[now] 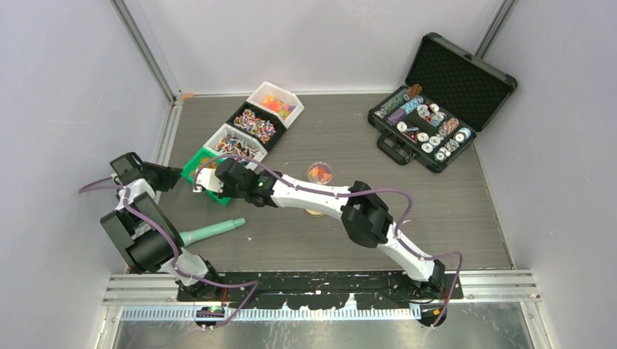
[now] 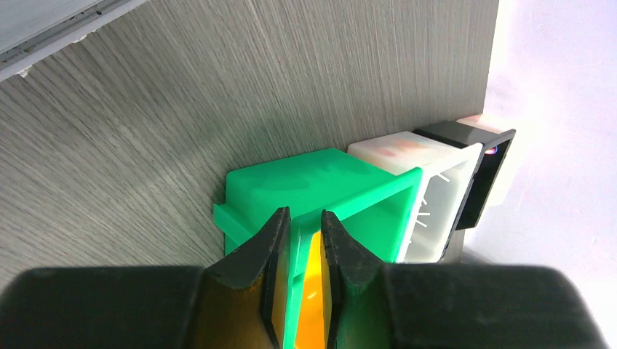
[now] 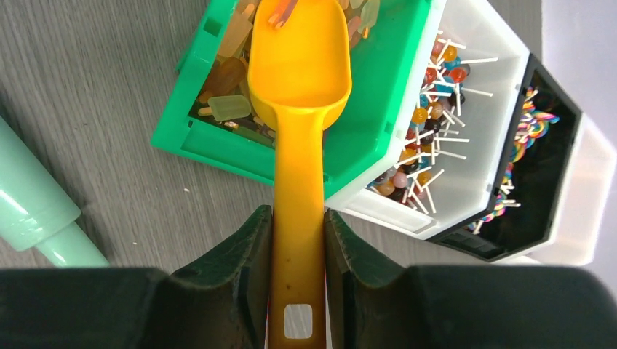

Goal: Pack the candies
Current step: Scoop the fake candies from the storage box.

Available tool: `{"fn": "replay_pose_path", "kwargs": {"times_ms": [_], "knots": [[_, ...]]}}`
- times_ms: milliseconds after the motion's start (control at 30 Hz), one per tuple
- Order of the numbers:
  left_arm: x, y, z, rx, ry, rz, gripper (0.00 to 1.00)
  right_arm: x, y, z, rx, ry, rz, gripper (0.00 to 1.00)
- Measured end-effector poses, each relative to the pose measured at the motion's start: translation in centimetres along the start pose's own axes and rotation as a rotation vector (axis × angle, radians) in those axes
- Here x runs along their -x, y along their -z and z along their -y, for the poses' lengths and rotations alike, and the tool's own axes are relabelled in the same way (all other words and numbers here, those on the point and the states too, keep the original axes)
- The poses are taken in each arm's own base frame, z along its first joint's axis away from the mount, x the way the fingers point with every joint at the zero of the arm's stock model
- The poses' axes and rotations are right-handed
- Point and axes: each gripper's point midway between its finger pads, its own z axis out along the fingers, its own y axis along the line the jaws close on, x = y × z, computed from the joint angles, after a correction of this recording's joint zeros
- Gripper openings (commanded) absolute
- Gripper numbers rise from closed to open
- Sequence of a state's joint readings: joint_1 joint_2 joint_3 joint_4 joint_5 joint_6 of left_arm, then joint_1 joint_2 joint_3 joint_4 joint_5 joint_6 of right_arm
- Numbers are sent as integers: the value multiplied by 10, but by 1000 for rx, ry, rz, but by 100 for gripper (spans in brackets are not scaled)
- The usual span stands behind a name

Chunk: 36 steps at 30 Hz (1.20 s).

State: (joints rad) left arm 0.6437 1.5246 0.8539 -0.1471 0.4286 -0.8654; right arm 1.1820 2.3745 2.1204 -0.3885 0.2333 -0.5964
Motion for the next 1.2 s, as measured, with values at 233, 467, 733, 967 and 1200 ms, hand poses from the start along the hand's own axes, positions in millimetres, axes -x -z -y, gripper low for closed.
{"fn": "replay_pose_path", "kwargs": {"times_ms": [233,467,733,967,1200], "knots": [[0,0,0,2,16,0,20,-8,-3,2,26,-168,48,0],[0,0,0,-1,28,-4,20,-2,-7,2,47,-288,96,0],[1,0,0,-1,28,-4,20,-12,-12,-5,23,-374,117,0],[1,0,0,-1,28,-4,20,-21,-13,-7,-2,-446,154,0],[1,0,0,0,28,-4,22,-28,-16,-4,-4,-550,203,0]]}}
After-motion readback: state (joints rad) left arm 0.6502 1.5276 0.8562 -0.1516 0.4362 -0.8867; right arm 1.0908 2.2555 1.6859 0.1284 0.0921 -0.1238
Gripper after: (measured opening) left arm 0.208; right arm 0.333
